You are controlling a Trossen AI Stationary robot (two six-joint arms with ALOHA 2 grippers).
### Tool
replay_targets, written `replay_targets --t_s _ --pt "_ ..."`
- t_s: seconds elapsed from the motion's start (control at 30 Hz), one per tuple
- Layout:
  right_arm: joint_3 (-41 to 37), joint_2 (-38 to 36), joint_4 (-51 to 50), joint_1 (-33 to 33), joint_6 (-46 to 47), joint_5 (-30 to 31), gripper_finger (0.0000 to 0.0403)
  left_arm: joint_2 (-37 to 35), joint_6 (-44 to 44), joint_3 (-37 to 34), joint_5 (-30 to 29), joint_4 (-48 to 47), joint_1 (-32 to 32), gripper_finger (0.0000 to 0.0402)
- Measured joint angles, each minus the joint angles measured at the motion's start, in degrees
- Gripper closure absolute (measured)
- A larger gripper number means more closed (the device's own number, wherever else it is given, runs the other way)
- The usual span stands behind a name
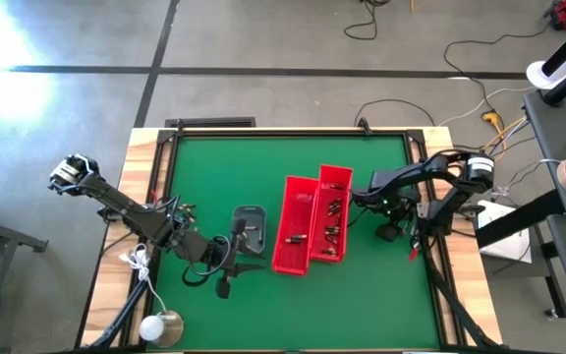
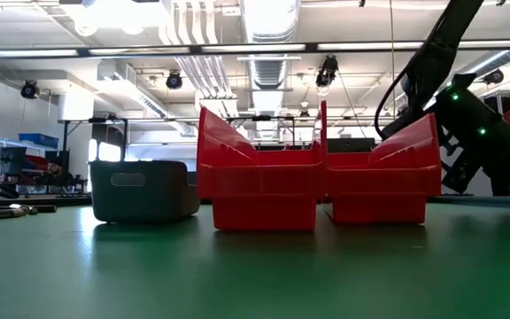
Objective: Sort batteries
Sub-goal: Put the black battery into the right gray bin
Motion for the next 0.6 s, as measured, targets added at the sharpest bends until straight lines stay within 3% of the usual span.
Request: replay_targets --t_s 0.2,0.6 --pt "-0.28 1.62 -0.52 -0.04 0.07 -0.88 0.0136 -0.01 -0.49 0.11 0.0 -0.07 0.0 0.0329" --pt "-0.15 1.84 0.16 0.02 -1.47 -1.66 0.0174 -0.02 -0.53 0.15 0.0 -0.44 0.0 0.0329"
